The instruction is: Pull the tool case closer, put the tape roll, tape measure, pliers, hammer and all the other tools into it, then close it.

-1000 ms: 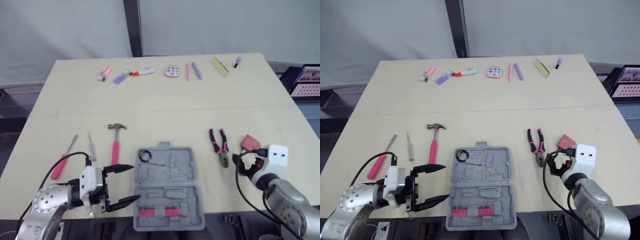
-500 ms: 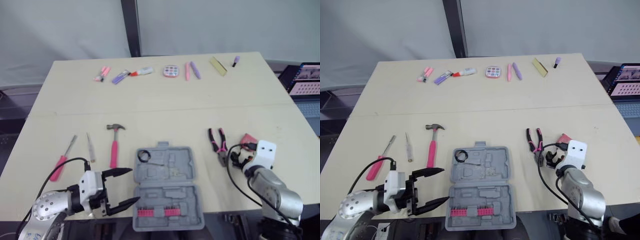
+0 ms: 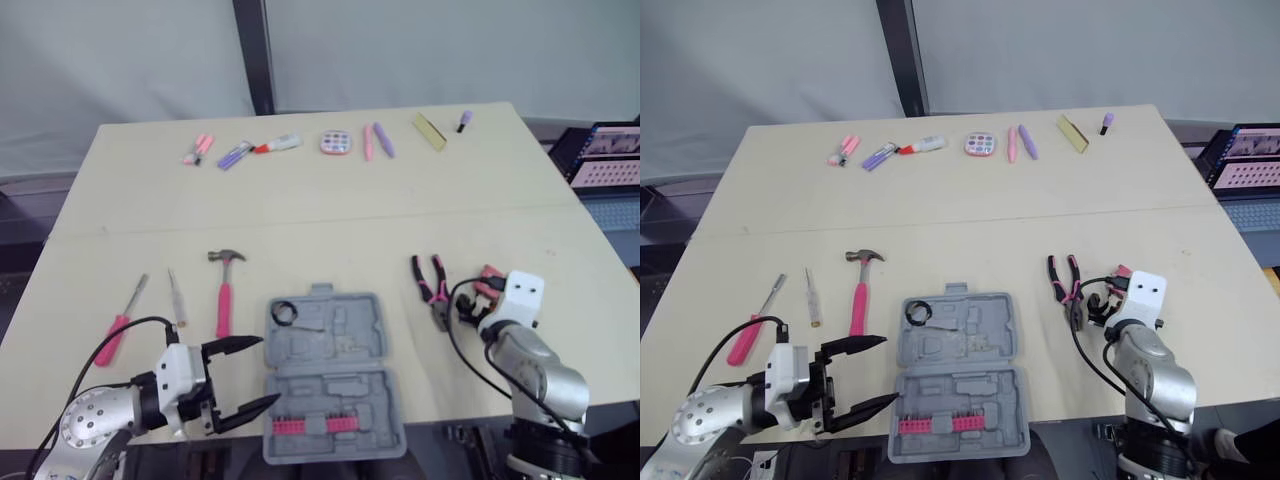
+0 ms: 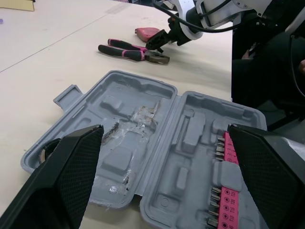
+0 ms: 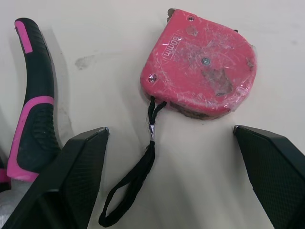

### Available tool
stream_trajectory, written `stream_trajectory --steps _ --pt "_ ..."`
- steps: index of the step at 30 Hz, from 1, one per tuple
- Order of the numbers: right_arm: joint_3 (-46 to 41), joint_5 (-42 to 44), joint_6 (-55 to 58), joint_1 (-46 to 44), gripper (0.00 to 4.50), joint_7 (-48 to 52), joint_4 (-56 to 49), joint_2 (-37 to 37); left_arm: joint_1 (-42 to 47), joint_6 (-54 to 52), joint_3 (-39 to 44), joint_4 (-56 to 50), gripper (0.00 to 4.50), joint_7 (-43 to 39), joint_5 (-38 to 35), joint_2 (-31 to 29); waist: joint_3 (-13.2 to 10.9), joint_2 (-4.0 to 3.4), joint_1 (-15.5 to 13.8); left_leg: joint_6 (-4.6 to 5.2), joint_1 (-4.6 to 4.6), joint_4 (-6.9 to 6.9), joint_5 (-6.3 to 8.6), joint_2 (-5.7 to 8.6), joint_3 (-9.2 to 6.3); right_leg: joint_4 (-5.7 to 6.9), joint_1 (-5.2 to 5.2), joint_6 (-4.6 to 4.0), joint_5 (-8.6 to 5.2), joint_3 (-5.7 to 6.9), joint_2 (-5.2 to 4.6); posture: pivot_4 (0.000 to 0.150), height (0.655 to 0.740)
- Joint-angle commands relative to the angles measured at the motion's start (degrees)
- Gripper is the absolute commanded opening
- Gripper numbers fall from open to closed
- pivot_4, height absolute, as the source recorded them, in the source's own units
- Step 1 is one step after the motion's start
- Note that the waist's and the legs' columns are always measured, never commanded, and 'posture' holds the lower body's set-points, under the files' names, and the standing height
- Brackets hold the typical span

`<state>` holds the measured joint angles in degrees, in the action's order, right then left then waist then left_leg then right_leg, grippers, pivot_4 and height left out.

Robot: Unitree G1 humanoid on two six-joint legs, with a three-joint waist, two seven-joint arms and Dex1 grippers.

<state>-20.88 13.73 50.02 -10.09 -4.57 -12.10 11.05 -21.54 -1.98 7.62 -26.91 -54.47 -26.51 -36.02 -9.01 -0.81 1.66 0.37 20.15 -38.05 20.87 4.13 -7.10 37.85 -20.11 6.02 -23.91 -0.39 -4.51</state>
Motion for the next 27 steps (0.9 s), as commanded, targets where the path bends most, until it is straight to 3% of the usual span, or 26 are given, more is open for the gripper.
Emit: stream_trajectory --steps 1,5,8,14,27 --pt "0.04 -0.69 -0.37 -0.14 4.44 -0.81 0.74 -0.51 -0.85 -0.25 0.81 -2.69 4.50 0.75 -0.36 -0.26 0.01 0.01 0.00 0.00 0.00 0.00 0.00 0.00 0.00 -0.01 0.00 0.00 0.00 0.00 0.00 0.150 0.7400" --pt "0.04 -1.16 -0.25 -0.27 4.44 -0.97 1.10 -0.72 -1.06 -0.78 0.86 -3.37 4.50 1.28 -0.31 -0.23 0.03 0.02 0.02 0.00 0.00 0.00 0.00 0.00 0.00 0.00 0.00 0.00 0.00 0.00 0.00 0.150 0.7400" --pt "0.17 -1.38 -0.22 -0.38 3.22 -1.11 1.21 -0.76 -1.29 -1.32 0.83 -4.10 4.50 1.82 -0.32 -0.16 0.03 0.01 0.01 0.00 0.00 0.00 0.00 0.00 0.00 0.01 0.00 0.00 0.00 0.00 0.00 0.150 0.7400" --pt "0.26 -1.87 -0.14 -0.60 0.22 -1.52 1.64 -0.80 -1.32 -2.73 0.73 -5.63 4.50 3.09 -0.49 -0.22 0.04 0.04 -0.25 0.00 0.00 -0.02 0.00 0.06 -0.06 -0.01 0.03 0.00 0.00 -0.02 -0.04 0.150 0.7400" --pt "1.58 -1.98 2.14 1.93 0.09 0.64 -2.02 1.35 0.53 -8.25 0.56 -9.87 4.50 5.43 -1.56 -0.72 0.05 0.03 -0.29 0.00 0.01 -0.02 0.00 0.07 -0.08 -0.01 0.06 0.00 0.00 -0.02 -0.04 0.150 0.7400"
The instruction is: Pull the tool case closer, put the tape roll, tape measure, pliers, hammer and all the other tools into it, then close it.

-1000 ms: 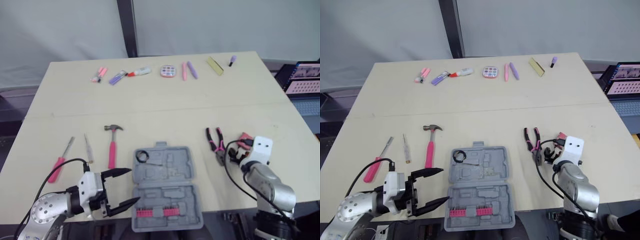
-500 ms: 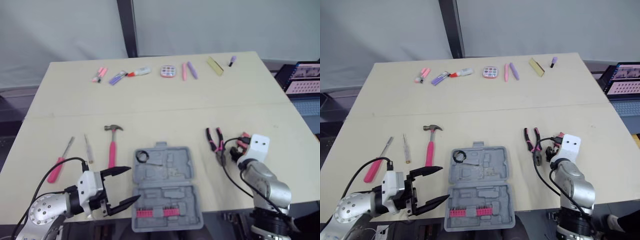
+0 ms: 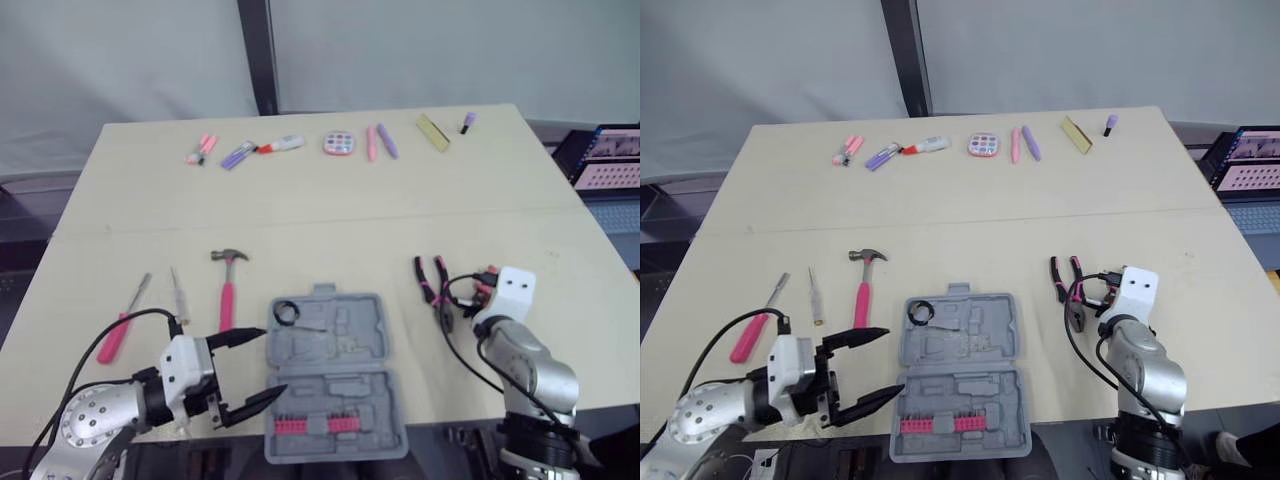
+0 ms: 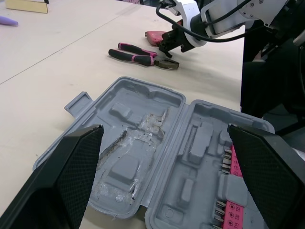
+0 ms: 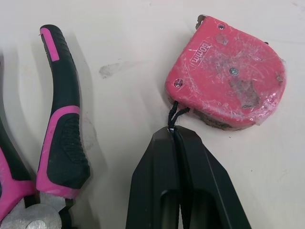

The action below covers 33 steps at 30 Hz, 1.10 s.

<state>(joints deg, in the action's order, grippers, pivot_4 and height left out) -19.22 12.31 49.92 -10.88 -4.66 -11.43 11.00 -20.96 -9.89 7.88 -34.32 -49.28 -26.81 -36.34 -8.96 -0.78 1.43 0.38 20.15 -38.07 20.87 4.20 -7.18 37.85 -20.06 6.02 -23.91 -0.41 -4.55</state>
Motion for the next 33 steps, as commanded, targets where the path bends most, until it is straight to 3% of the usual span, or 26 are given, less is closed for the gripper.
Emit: stream_trajectory --steps 1,15,33 --pt "0.49 -0.30 3.32 3.81 0.09 1.30 -4.46 1.79 0.00 -0.47 0.30 -2.42 4.50 0.10 -1.31 -0.39 0.00 0.00 -0.13 0.00 0.00 0.00 0.00 0.00 -0.02 0.00 0.00 0.00 0.00 0.00 0.00 0.150 0.7400" --pt "4.49 3.23 16.09 20.16 0.09 7.79 -24.48 4.12 -0.23 3.11 -1.31 2.34 4.50 -3.74 -0.30 0.64 0.00 -0.01 -0.13 0.00 0.03 0.04 0.00 -0.03 -0.02 -0.13 0.02 -0.01 0.00 -0.02 0.02 0.150 0.7400" --pt "6.60 6.04 21.66 31.90 0.09 13.84 -32.44 8.32 0.11 4.82 -2.83 3.71 4.50 -4.53 -0.16 0.72 0.29 0.48 -0.86 0.00 -0.01 0.06 0.00 -0.03 -0.06 -0.33 0.04 -0.01 -0.01 -0.03 0.02 0.150 0.7400"
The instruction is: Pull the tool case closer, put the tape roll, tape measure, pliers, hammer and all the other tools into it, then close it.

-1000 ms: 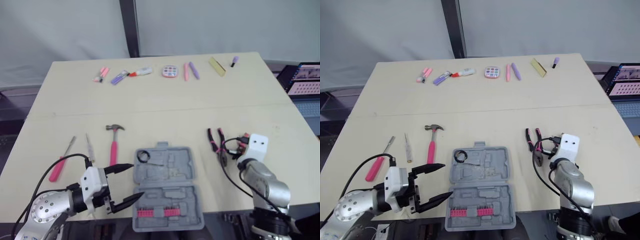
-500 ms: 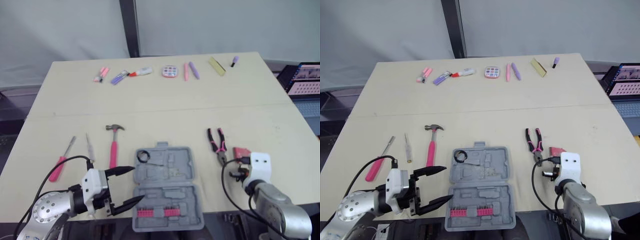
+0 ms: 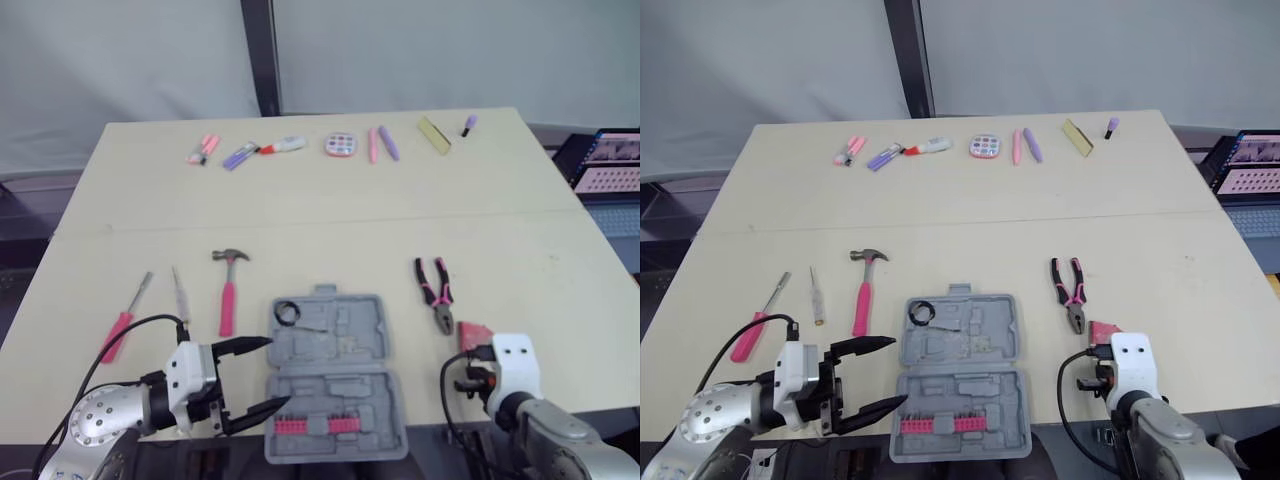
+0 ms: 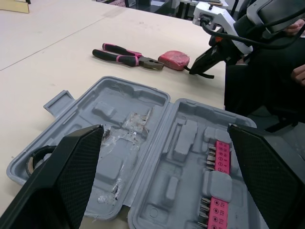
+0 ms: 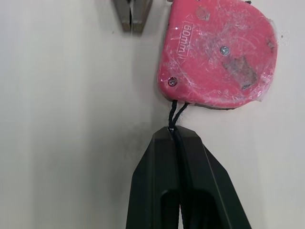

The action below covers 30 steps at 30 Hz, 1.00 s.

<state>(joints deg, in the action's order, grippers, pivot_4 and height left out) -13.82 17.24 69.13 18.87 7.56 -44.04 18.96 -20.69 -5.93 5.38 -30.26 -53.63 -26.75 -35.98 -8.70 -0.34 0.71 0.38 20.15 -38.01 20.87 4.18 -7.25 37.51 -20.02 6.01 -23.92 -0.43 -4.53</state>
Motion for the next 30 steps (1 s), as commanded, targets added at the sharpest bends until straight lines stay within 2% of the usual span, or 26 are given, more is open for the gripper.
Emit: stream_trajectory --steps 1,10,30 --pt "1.28 1.17 2.60 2.43 0.09 1.84 -0.05 0.56 -0.16 0.89 -0.39 -0.33 4.50 -0.18 -0.22 0.37 0.05 0.09 -0.35 0.00 0.00 0.00 0.00 0.00 0.00 -0.03 0.01 0.00 0.00 0.00 0.00 0.150 0.7400" --pt "0.77 1.60 3.88 5.10 0.09 3.49 -1.88 2.00 -0.55 0.57 -0.94 -0.08 4.50 -1.16 -1.14 0.17 0.15 0.25 -0.67 0.00 -0.04 0.01 0.00 -0.02 -0.04 -0.46 0.27 0.00 0.00 0.01 0.02 0.150 0.7400" --pt "-0.16 2.61 5.15 8.20 0.09 4.11 -4.13 2.49 -1.71 3.58 -1.35 2.08 4.50 -3.90 -0.37 0.20 0.16 0.26 -0.74 0.00 -0.05 0.02 0.00 -0.02 -0.09 -0.55 0.34 0.00 0.00 0.03 0.02 0.150 0.7400"
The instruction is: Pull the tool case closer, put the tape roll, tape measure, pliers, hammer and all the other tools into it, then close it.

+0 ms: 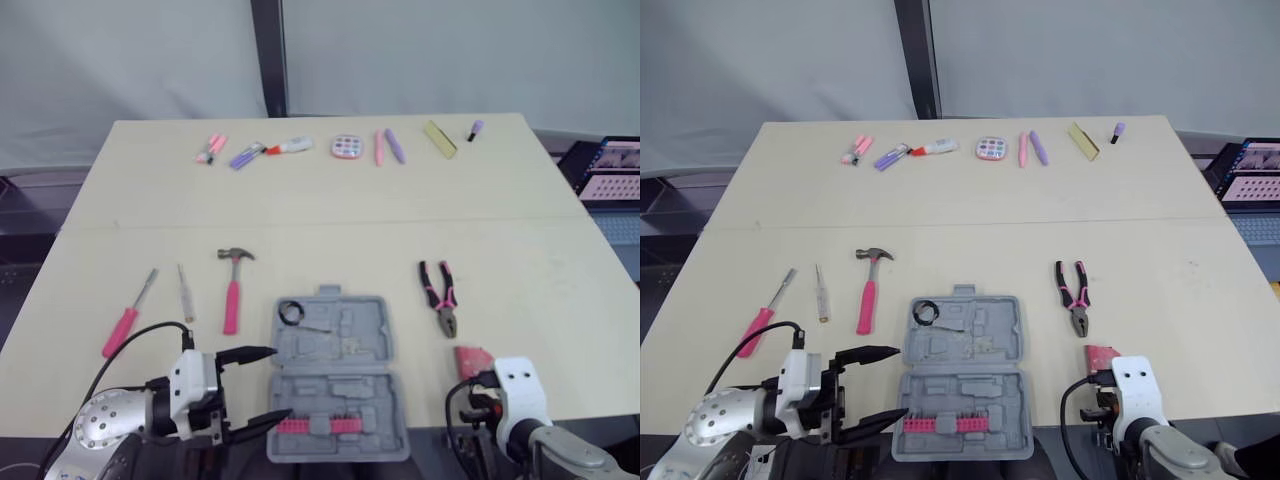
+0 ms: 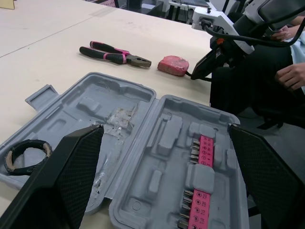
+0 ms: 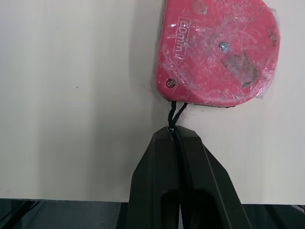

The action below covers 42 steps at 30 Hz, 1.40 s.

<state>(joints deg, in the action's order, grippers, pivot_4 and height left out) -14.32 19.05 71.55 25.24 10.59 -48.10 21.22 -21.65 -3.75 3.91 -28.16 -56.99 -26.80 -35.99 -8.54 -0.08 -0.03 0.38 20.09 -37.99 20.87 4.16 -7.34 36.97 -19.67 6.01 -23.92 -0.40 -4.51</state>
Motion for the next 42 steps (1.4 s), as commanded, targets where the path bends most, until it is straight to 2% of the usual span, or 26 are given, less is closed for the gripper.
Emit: stream_trajectory --steps 1,18,21,28,29,36,39,42 --pt "0.34 0.86 2.79 1.85 0.09 1.09 -0.14 0.22 -0.85 1.53 0.14 0.04 4.50 -0.55 -0.31 0.24 0.00 0.00 -0.01 0.00 0.00 0.00 0.00 0.00 0.00 0.00 0.00 0.00 0.00 0.00 0.00 0.150 0.7400" --pt "-0.62 1.77 4.86 0.94 0.09 1.21 -0.34 -0.30 -1.10 2.20 -0.50 -0.06 4.50 0.06 0.01 0.25 0.00 0.00 -0.01 0.00 0.00 0.00 0.00 0.00 -0.01 -0.01 0.01 0.00 0.00 0.00 0.00 0.150 0.7400" --pt "-2.12 2.74 6.92 -0.52 0.87 1.33 -0.62 -1.44 -0.74 2.03 -0.68 -0.11 4.50 0.27 0.00 0.34 0.00 0.00 0.01 0.00 0.00 0.00 0.00 0.00 -0.02 -0.02 0.01 0.00 0.00 0.00 0.00 0.150 0.7400" --pt "-4.84 4.26 10.80 -1.84 4.35 1.81 -2.42 -1.24 -0.31 2.25 -0.99 0.35 4.50 0.26 0.13 0.46 0.04 0.06 -0.05 0.01 -0.01 0.00 0.00 0.02 -0.02 -0.05 0.05 0.00 0.00 -0.01 -0.02 0.150 0.7400" --pt "-5.28 4.51 11.42 -1.90 4.47 1.97 -2.80 -1.22 -0.26 2.33 -1.04 0.47 4.50 0.22 0.18 0.48 0.04 0.06 -0.11 0.01 -0.01 0.00 0.00 0.03 -0.03 -0.05 0.06 0.00 0.00 -0.01 -0.03 0.150 0.7400" --pt "-13.66 7.74 17.93 -2.69 4.47 8.01 -4.97 3.15 0.06 3.86 -1.17 2.11 4.50 -1.29 -0.31 0.59 -0.11 -0.19 -0.14 0.02 0.01 0.00 0.01 0.05 0.00 -0.06 0.04 0.00 0.00 -0.02 -0.04 0.150 0.7400" --pt "-17.10 10.75 18.69 -2.69 4.47 14.07 -2.90 8.75 0.24 4.52 -1.11 2.71 4.50 -2.34 -0.88 0.47 -0.15 -0.25 -0.05 0.02 0.02 0.00 0.01 0.04 0.04 -0.07 0.04 0.00 0.00 -0.02 -0.02 0.150 0.7400" --pt "-18.70 16.49 10.90 0.88 4.47 27.14 0.20 17.78 1.03 5.51 -1.25 2.89 4.50 -3.58 -0.84 0.20 -0.21 -0.34 -0.04 0.04 0.02 0.00 0.01 0.02 0.09 -0.09 0.05 0.00 0.00 -0.01 0.00 0.150 0.7400"
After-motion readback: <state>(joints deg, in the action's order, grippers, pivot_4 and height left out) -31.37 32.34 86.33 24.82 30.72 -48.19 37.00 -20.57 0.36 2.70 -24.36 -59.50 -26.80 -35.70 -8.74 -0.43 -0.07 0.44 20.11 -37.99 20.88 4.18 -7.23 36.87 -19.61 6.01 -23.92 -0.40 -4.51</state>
